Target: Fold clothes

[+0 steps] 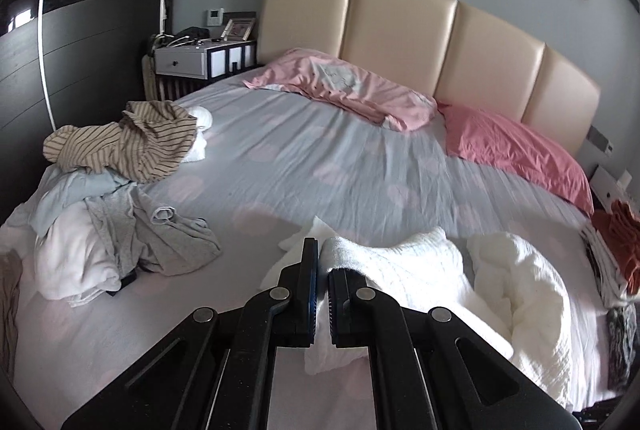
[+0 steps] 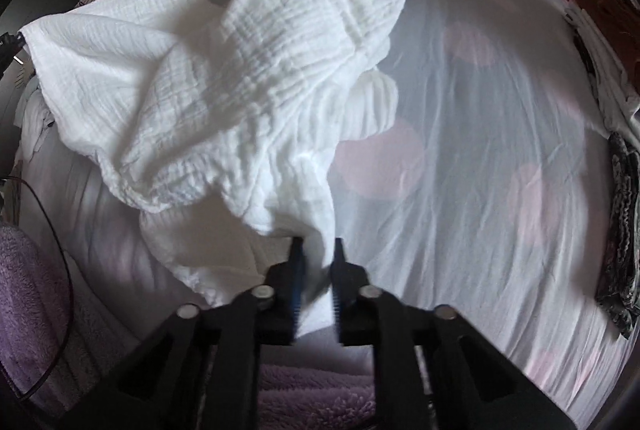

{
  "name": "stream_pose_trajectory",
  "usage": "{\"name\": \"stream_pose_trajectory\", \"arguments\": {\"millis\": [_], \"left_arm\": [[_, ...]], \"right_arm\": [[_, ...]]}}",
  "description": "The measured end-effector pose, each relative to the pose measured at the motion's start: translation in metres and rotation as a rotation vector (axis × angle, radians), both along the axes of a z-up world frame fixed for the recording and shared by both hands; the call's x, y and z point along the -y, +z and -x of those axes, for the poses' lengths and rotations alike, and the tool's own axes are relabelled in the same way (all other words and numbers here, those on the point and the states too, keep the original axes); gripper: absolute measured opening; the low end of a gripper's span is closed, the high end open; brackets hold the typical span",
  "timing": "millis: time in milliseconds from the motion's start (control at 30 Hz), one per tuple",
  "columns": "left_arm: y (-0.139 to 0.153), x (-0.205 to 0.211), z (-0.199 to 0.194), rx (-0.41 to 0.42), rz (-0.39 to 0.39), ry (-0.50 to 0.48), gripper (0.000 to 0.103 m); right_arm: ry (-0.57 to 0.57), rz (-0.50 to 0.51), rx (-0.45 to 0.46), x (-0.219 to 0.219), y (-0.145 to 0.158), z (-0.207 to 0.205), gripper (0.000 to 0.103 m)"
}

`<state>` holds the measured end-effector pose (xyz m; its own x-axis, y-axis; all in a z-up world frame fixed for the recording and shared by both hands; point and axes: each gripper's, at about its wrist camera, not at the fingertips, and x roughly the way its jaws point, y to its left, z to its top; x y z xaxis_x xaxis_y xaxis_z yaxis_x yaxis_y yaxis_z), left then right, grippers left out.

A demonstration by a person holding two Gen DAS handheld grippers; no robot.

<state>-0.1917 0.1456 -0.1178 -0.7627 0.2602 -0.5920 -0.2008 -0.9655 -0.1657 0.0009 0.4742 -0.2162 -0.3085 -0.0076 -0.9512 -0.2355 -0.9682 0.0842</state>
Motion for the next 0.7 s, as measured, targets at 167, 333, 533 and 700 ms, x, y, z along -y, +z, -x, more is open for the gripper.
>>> {"name": "stream_pose_trajectory", "arguments": {"millis": [167, 333, 533, 700], "left_arm": [[0.025, 0.021, -0.002, -0.048, -0.051, 0.042, 0.005], [0.071, 0.011, -0.012, -0.146, -0.058, -0.019, 0.005], [0.164, 0.017, -0.035, -0.330, -0.169, -0.071, 0.005], [0.216, 0.034, -0.042, -0.418, -0.160, -0.065, 0.004]], "right_arm": [[-0.123, -0.081, -0.158, -0.031, 0.052, -0.012, 0.005], [-0.199, -0.229, -0.350, -0.057, 0.146, -0.015, 0.004], [-0.223, -0.472, -0.647, -0.045, 0.291, -0.028, 0.004], [-0.107, -0.526, -0.701, -0.029, 0.347, -0.010, 0.004]]}}
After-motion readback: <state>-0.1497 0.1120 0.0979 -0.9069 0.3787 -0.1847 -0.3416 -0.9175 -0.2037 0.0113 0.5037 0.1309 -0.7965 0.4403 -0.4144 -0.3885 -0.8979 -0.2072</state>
